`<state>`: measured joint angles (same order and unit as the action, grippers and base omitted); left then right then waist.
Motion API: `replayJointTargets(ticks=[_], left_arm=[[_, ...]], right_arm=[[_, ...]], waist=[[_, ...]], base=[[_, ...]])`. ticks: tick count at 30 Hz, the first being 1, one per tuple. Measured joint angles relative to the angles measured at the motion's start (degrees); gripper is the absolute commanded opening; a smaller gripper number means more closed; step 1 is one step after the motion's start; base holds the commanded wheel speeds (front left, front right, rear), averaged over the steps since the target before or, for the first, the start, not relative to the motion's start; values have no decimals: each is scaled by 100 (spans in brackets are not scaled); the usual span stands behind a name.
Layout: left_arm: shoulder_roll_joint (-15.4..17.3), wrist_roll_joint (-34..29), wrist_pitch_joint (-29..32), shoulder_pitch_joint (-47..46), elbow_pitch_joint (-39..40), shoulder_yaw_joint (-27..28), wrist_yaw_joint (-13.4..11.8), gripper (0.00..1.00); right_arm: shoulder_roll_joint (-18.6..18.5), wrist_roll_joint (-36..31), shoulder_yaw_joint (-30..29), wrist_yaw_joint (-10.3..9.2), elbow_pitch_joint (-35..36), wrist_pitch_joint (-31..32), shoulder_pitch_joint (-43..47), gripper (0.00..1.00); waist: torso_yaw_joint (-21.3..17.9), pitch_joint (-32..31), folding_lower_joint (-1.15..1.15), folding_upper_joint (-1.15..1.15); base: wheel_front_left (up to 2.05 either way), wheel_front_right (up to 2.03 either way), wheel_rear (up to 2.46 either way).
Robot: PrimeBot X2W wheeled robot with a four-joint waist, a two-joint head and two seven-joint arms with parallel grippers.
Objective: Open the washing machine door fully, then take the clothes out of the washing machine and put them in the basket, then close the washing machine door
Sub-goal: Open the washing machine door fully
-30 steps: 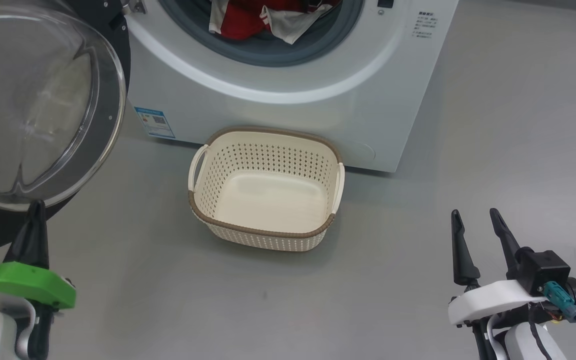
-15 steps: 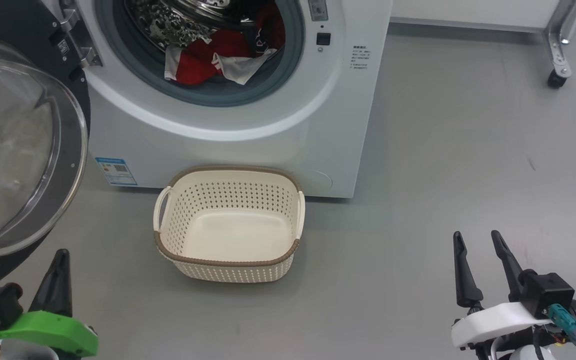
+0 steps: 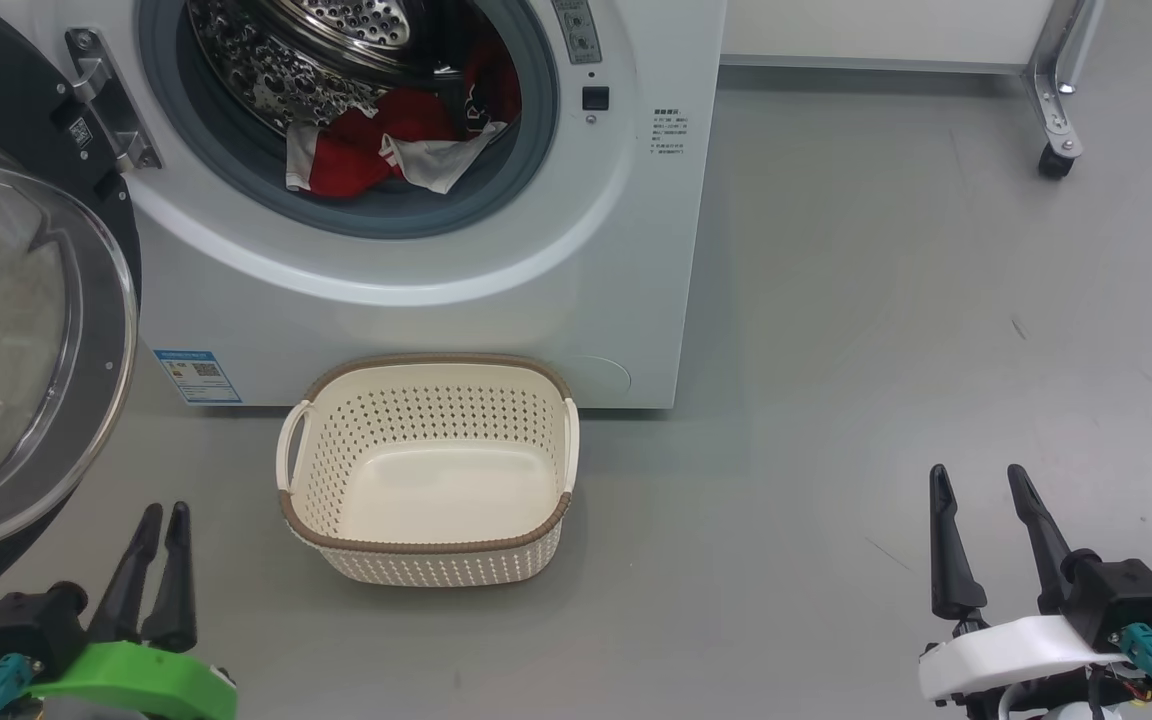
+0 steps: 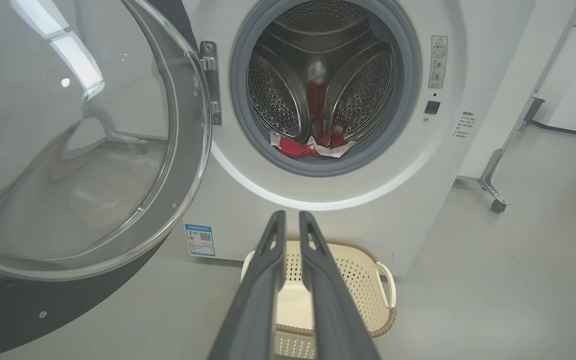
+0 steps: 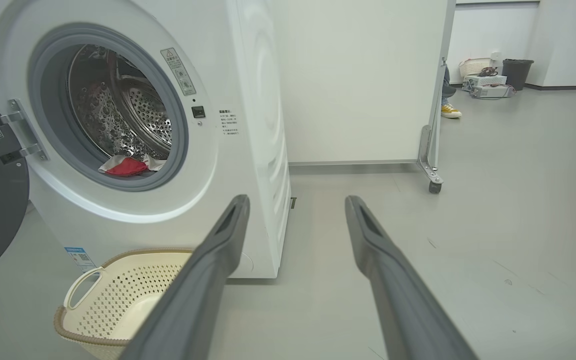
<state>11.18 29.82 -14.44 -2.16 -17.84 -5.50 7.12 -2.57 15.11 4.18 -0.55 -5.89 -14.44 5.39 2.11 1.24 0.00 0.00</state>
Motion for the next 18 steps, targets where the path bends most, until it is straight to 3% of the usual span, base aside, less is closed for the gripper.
replayJointTargets(ticks=[1, 18], left_arm=[[-27, 0, 0, 12, 63, 16, 0, 100], [-97, -279, 0, 274, 472, 162, 0, 100]], right_arm=[[0, 0, 0, 0, 40, 0, 5, 100], [10, -10, 5, 47, 146, 0, 128, 100]], waist=[[-4, 1, 0, 0], [-12, 85, 0, 0]], base=[[0, 0, 0], [0, 0, 0]])
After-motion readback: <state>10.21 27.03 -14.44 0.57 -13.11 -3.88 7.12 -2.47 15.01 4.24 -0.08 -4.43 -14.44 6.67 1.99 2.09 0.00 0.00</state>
